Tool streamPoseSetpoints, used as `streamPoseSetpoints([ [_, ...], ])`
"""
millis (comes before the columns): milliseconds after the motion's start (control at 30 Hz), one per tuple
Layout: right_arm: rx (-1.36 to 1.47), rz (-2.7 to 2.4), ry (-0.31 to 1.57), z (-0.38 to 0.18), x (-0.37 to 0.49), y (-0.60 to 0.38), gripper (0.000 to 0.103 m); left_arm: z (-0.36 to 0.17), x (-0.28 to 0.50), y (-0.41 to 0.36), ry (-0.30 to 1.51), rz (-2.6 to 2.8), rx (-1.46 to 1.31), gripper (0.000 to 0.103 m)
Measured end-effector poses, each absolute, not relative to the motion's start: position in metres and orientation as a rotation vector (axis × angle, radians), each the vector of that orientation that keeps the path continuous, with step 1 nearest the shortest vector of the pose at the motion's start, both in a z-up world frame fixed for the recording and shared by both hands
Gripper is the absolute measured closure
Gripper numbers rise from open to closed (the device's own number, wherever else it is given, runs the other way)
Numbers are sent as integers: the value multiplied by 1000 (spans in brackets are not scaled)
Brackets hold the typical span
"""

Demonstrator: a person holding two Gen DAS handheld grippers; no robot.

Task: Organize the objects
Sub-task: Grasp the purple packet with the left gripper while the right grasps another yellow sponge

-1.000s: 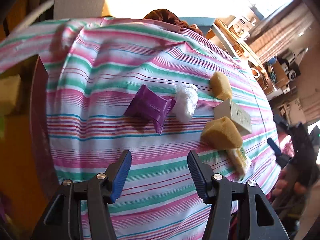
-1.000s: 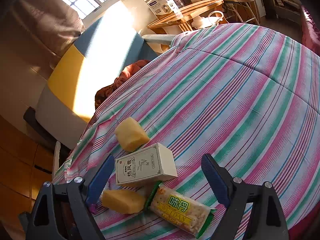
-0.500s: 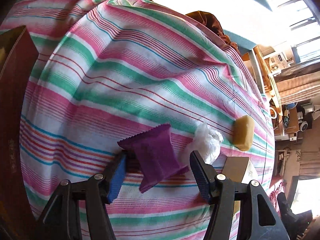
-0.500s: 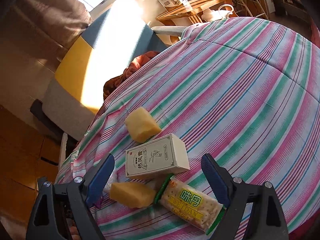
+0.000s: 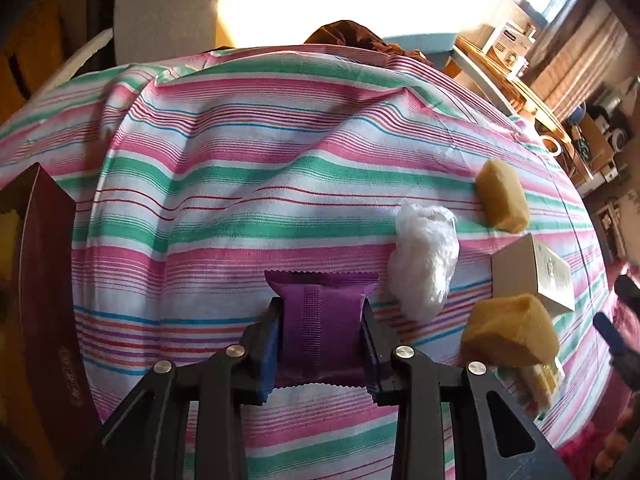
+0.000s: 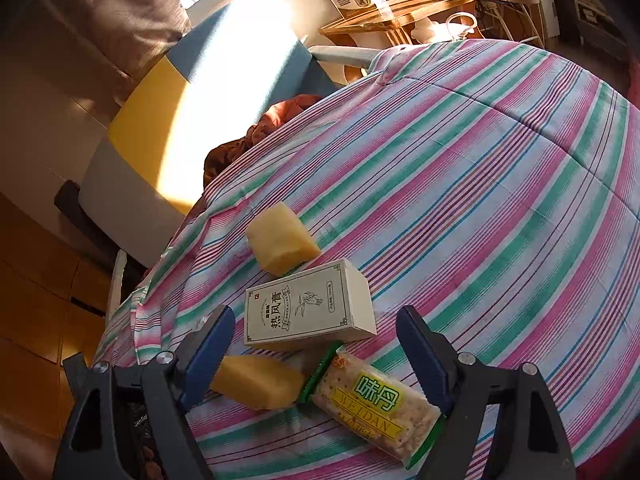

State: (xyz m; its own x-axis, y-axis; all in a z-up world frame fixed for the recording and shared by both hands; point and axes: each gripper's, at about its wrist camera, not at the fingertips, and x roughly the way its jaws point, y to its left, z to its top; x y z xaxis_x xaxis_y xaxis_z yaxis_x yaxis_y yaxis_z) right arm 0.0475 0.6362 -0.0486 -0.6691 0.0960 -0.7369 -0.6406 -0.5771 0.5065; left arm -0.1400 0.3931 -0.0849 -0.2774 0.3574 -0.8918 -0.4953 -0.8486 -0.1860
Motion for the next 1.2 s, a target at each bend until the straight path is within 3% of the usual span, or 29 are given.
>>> streamPoseSetpoints([
  [300,-974,2266,1056,-51,44,631,45,-89,-78,378,370,2158,-1219,68],
  [633,-991,2255,1037,-54,44,632,56,-99,-76,381,377,2169,-1201,68],
  [1033,-1056,2314,924,-42,18,624,55,-100,-75,376,348,2166,-1177,68],
  [1167,-1138,2354,791,-40,-24,627,28,-100,-75,376,343,2167,-1163,68],
  [1200,-1163,2354,760,-42,-36,628,26,-100,-75,375,339,2166,-1162,68],
])
